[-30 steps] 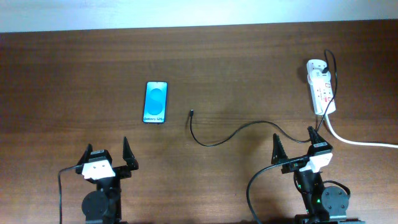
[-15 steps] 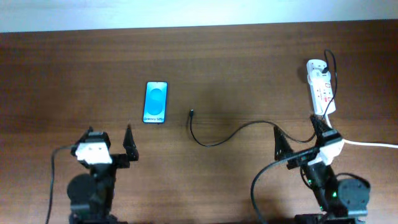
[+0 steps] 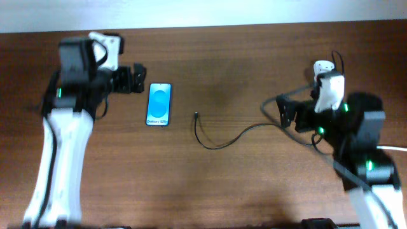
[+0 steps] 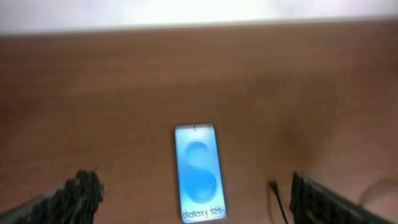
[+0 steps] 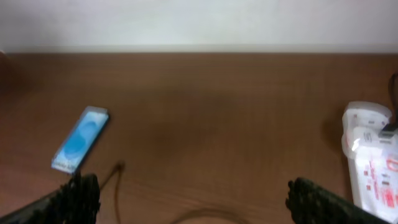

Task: Plug charger to phone and switch on socket
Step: 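Move the left gripper to the blue phone and grasp its top edge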

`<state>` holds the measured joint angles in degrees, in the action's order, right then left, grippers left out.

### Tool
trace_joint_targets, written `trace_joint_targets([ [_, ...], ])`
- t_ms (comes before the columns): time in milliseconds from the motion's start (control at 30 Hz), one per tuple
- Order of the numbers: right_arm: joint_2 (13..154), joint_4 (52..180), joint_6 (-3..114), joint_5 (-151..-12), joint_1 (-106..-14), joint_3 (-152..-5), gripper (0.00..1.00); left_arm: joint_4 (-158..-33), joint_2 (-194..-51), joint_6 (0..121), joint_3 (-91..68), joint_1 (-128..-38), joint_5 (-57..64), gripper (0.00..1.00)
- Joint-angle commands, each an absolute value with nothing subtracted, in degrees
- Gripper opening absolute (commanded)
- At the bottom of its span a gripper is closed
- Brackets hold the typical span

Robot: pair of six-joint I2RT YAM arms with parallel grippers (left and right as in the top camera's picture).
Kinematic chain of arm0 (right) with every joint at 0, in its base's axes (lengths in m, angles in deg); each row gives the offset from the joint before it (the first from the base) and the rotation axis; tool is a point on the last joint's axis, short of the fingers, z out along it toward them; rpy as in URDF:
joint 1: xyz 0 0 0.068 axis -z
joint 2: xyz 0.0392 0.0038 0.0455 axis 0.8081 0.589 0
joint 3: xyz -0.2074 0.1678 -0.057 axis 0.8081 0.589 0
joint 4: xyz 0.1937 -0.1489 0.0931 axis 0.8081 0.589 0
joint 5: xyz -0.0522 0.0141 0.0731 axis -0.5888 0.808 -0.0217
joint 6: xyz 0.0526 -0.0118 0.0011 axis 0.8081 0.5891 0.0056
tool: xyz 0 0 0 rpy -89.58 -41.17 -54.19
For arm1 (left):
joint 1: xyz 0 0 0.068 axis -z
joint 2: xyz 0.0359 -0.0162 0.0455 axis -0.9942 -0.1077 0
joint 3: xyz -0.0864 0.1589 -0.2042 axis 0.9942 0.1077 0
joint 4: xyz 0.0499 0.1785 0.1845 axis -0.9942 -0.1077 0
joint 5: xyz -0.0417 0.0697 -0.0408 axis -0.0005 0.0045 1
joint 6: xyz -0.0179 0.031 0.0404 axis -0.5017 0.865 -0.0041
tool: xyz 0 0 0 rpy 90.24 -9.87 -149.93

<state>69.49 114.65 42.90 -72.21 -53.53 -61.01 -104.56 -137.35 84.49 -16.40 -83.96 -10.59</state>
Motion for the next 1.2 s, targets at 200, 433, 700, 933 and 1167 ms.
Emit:
trace_joint_targets([
  [200, 90.53, 129.86, 43.16, -66.09, -53.86, -79.81, 0.99, -124.71, -166.20, 89.10, -45.54, -79.46, -10.35, 0.99],
  [433, 94.25, 129.47, 43.79, -62.89, -53.90, -79.79, 0.99, -126.22, -170.42, 83.96, -45.47, -79.02, -12.73, 1.00],
  [700, 94.27, 130.69, 43.77, -63.33, -53.90, -79.79, 0.99, -128.87, -181.42, 77.15, -45.47, -76.55, -17.78, 1.00],
  [933, 94.27, 131.02, 43.77, -63.33, -53.90, -79.79, 0.98, -128.76, -186.22, 75.31, -45.47, -75.44, -19.72, 0.99],
  [1167, 94.29, 131.44, 43.70, -63.33, -53.90, -79.79, 0.99, -128.56, -189.55, 75.29, -45.47, -74.93, -19.92, 1.00],
])
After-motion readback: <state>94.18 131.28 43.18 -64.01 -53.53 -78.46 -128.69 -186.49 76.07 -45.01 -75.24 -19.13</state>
